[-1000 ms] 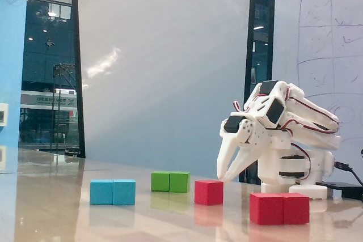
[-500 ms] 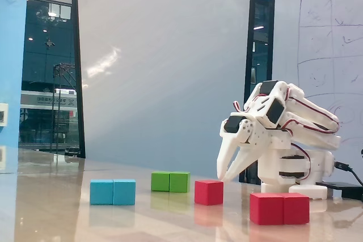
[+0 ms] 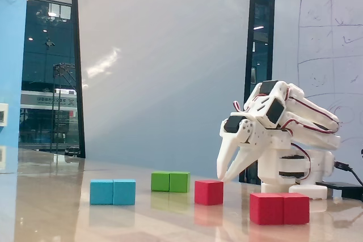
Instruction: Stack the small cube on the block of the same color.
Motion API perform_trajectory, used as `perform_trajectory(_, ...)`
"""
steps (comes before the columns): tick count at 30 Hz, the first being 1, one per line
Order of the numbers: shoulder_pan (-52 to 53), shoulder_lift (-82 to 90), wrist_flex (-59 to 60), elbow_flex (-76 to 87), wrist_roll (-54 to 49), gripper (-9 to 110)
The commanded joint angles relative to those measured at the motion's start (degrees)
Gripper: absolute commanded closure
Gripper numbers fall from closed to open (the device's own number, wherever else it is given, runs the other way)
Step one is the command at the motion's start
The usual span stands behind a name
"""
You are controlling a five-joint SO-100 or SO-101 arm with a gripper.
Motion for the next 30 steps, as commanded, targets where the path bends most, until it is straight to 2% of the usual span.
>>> perform_trajectory(1, 0.7, 1.76, 0.26, -2.81, 0.35, 101)
perform_trajectory(30, 0.62, 1.76, -0.09, -2.72, 0.97, 101)
